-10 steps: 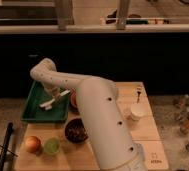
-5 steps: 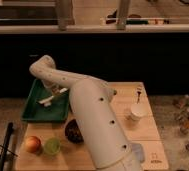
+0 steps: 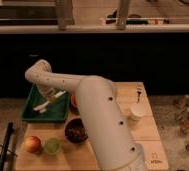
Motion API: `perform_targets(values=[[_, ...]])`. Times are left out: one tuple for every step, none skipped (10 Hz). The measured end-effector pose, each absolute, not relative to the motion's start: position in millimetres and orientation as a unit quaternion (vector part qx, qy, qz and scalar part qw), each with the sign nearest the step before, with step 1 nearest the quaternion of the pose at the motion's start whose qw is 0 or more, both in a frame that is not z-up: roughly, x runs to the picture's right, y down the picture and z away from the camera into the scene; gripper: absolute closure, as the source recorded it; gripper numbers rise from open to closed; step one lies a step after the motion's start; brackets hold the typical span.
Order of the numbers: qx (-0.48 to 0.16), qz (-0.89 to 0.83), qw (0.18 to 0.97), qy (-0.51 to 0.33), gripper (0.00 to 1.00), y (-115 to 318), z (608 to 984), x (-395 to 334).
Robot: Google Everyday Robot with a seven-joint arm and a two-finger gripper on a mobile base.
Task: Wipe tray with brush
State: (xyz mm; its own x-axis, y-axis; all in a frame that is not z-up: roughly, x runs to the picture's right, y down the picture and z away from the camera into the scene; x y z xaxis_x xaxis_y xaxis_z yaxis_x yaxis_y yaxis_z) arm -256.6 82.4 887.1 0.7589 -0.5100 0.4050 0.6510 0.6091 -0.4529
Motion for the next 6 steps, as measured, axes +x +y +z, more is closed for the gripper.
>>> perform_targets(values=[[-0.302,-0.326,0.888,-0.116,0.99,87.7,887.6,-249.2],[-0.305,-0.321,0.890,-0.109,0.99,88.3,890.6,-238.8],[-0.308,-0.313,0.893,-0.098,0.99,85.8,895.9,-224.4],[-0.310,-0.306,0.896,-0.087,0.99,82.4,900.9,-213.6],[-0.311,-0.297,0.900,-0.076,0.99,77.2,906.6,-203.9],[-0.312,-0.286,0.904,-0.063,0.99,70.4,912.4,-196.5]])
